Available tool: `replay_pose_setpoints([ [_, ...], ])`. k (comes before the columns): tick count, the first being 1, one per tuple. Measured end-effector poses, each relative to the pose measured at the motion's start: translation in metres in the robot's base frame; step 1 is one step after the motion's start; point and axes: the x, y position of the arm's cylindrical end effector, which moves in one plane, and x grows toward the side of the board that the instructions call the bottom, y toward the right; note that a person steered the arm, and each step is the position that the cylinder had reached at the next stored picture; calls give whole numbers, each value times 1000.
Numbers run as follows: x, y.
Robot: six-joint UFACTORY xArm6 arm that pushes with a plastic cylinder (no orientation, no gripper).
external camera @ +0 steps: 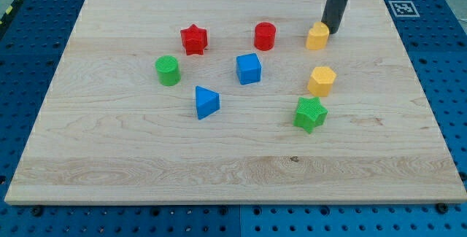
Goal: Push the yellow heart closer to the center
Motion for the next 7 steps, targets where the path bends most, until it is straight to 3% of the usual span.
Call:
replay_pose_setpoints([
  [2, -20, -20],
  [5, 21, -30],
  [7, 37, 3],
])
